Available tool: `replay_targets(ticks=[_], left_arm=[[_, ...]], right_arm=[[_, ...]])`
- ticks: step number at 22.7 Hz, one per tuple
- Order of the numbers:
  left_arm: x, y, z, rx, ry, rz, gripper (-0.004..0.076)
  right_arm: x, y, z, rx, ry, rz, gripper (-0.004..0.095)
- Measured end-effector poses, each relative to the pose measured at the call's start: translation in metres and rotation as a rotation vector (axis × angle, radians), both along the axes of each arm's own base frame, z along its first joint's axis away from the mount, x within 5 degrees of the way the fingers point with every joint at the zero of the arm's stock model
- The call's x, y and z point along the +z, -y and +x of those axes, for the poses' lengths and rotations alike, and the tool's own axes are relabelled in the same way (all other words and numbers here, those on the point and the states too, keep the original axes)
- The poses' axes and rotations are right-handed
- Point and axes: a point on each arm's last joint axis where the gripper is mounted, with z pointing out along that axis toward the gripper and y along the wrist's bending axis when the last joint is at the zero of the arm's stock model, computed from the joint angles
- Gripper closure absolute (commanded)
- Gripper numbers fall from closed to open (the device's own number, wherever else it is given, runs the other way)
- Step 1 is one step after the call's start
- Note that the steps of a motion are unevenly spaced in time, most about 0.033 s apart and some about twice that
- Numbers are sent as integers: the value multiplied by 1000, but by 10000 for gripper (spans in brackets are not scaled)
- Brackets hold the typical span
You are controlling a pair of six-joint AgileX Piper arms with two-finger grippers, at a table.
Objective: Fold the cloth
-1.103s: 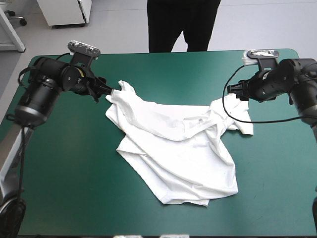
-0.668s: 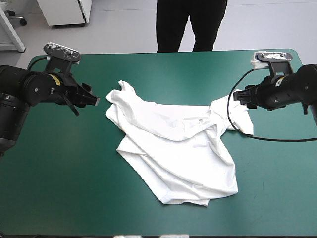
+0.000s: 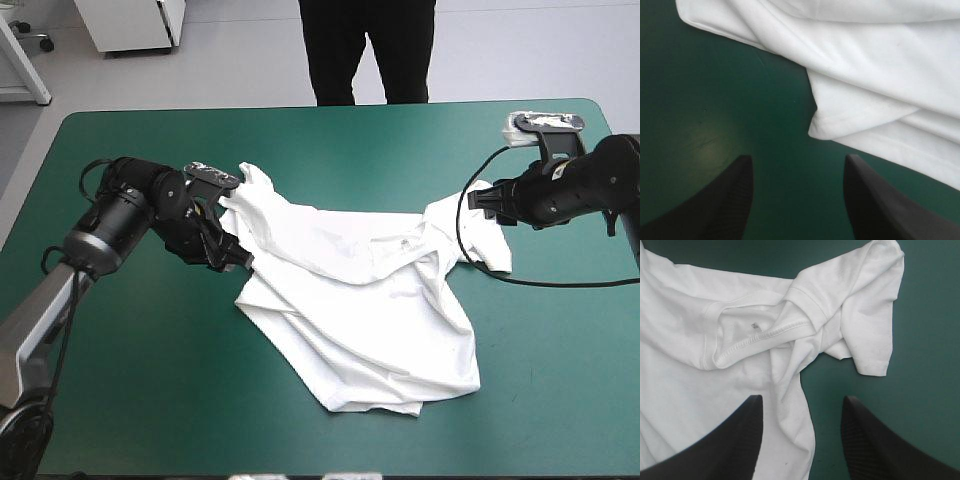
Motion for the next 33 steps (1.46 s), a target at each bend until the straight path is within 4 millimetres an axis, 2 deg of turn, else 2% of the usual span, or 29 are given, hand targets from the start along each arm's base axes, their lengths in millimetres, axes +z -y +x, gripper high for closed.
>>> replay_targets(ticks=[4,9,15,17,19,21,24,25,28,30,32,33], left_arm=[[-26,7,16,-10,-69,23,332],[-74,14,23,-27,-174,23,332],[-102,17,27,-35,-191,14,332],[-120,21,30,-48,-235,17,332],[-124,25,31,-66,-243,32,339],[-129,28,31,-87,-258,59,454],[-130,32,30,-111,-264,67,697],[-130,34,30,-121,-265,62,727],[-130,41,26,-146,-275,46,731],[-129,41,26,-156,-276,46,731],[-129,41,26,-158,-275,45,733],[-129,41,26,-159,-275,45,733]], right_arm=[[0,1,0,-2,-1,-6,467],[-1,3,0,-11,2,-37,467],[-1,4,1,-12,2,-39,467],[-1,4,1,-14,2,-38,467],[-1,4,1,-14,2,-38,467],[-1,4,1,-14,2,-39,467],[-1,3,0,-13,2,-36,468],[-1,3,0,-12,1,-30,467],[0,-3,-1,0,-4,4,467],[-2,-18,-5,39,-12,1,467],[-11,-37,-18,64,-34,-40,454],[-21,-47,-30,74,-59,-81,403]])
